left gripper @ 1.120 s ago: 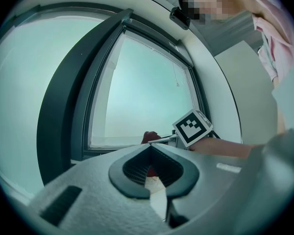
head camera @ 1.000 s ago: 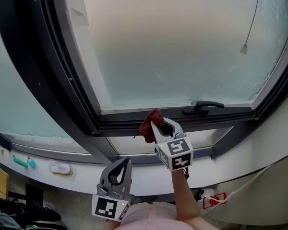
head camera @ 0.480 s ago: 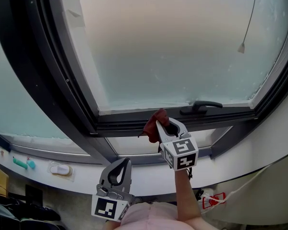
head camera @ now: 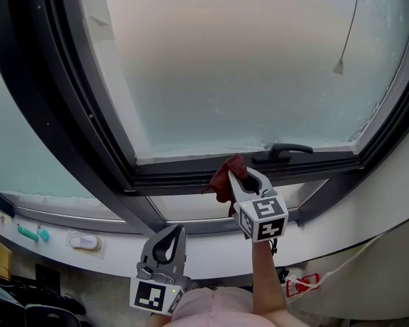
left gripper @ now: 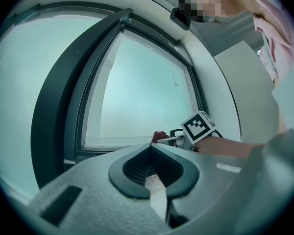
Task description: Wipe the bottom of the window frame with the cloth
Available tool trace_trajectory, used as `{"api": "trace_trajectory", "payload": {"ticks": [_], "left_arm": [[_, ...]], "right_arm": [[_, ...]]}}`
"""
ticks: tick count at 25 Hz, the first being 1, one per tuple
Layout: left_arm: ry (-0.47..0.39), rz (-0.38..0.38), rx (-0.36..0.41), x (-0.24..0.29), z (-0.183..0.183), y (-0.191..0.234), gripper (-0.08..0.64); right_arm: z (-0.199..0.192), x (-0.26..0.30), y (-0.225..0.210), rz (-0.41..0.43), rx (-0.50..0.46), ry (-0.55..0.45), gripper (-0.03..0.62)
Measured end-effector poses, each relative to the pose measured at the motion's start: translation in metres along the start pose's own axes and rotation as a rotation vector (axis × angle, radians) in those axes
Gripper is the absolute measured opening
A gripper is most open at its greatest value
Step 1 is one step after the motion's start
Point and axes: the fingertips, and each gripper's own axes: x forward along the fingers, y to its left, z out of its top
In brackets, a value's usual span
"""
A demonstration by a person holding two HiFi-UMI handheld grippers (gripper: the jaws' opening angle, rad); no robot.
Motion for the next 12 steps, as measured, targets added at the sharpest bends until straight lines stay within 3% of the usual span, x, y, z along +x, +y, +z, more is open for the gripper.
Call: {"api": "trace_trajectory", "payload": {"ticks": [12], "left_arm": [[-0.001, 0.004, 0.0, 0.002, 0.001, -0.006, -0.006]], "right_arm": [[-0.002, -0.014, -0.031, -0.056, 0.029, -0.011, 0.077]]}}
